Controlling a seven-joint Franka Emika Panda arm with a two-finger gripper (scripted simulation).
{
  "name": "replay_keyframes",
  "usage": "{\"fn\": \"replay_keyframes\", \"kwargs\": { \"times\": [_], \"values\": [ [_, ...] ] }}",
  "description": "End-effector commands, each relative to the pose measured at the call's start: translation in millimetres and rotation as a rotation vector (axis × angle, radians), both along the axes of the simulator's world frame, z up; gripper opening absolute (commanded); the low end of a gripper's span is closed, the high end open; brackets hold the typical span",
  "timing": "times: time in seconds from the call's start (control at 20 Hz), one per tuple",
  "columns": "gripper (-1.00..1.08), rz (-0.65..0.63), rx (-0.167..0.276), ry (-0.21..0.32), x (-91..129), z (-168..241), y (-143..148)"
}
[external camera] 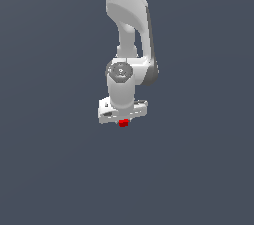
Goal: Pick up the red cube and move it to a goal position.
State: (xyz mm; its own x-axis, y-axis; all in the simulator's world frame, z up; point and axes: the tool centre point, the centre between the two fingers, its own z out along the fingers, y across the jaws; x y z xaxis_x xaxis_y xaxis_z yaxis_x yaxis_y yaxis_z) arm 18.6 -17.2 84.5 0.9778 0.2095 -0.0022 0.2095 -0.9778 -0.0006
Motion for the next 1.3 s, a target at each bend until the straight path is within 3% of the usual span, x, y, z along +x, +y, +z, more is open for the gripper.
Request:
{"fn": "replay_keyframes", "kwargs": {
  "times": [0.0, 1.25],
  "values": [
    [-1.00, 0.000, 0.000, -0.002, 1.0, 24.6, 5.5],
    [-1.00, 0.001, -0.001, -0.002, 15.8, 301.7, 68.6]
  ]
}}
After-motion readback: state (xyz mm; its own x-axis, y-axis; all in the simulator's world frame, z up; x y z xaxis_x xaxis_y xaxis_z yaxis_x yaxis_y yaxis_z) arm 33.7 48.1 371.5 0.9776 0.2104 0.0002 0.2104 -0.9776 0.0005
